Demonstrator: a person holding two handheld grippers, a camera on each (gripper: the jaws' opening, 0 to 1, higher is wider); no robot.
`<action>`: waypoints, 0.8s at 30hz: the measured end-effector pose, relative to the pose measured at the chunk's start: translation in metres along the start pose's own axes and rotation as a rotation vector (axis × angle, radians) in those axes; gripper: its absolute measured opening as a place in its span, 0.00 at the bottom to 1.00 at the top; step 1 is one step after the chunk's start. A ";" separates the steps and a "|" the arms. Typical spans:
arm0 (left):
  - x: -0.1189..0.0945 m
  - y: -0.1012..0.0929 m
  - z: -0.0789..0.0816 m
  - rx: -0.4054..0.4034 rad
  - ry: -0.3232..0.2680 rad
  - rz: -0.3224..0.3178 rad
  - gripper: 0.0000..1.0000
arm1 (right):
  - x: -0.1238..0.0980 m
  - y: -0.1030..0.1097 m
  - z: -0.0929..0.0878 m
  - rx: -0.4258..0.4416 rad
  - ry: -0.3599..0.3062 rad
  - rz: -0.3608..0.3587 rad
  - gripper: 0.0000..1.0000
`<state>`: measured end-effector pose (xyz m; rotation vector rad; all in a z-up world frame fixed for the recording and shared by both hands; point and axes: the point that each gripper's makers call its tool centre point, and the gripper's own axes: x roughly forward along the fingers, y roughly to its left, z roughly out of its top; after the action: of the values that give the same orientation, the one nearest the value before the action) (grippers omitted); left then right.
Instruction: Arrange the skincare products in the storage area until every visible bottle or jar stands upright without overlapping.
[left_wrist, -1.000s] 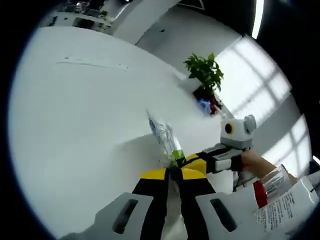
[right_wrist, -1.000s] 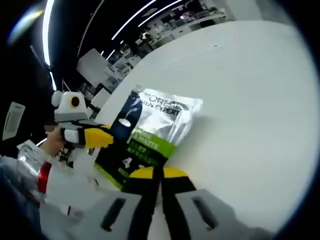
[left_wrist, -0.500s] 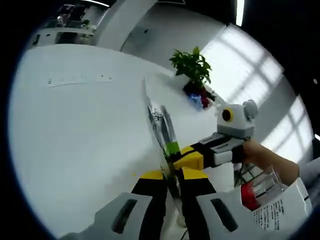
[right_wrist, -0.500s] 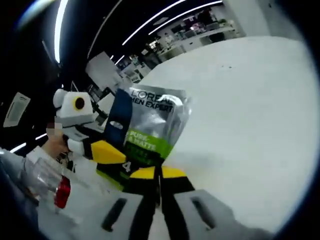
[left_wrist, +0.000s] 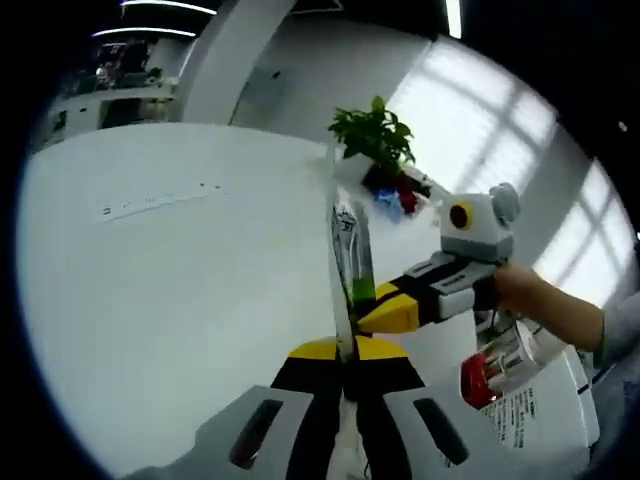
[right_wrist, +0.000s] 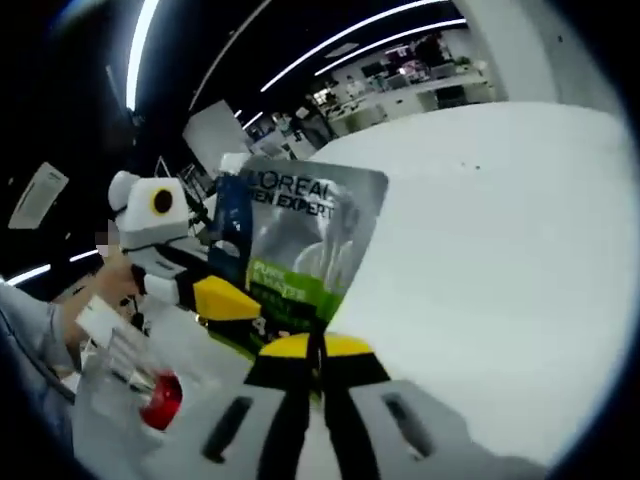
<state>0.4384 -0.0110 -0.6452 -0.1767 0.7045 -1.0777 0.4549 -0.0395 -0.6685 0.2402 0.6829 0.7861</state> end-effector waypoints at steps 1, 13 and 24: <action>-0.002 -0.003 0.002 0.011 -0.006 0.003 0.00 | 0.000 0.001 0.002 -0.001 -0.004 0.001 0.04; -0.028 0.009 0.012 0.139 -0.025 0.064 0.00 | -0.007 0.005 0.009 -0.059 -0.010 -0.029 0.08; -0.057 0.018 0.024 0.179 -0.060 0.166 0.00 | -0.025 0.013 0.006 -0.134 0.021 -0.046 0.10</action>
<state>0.4500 0.0416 -0.6094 0.0031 0.5551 -0.9671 0.4389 -0.0482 -0.6469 0.0946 0.6506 0.7879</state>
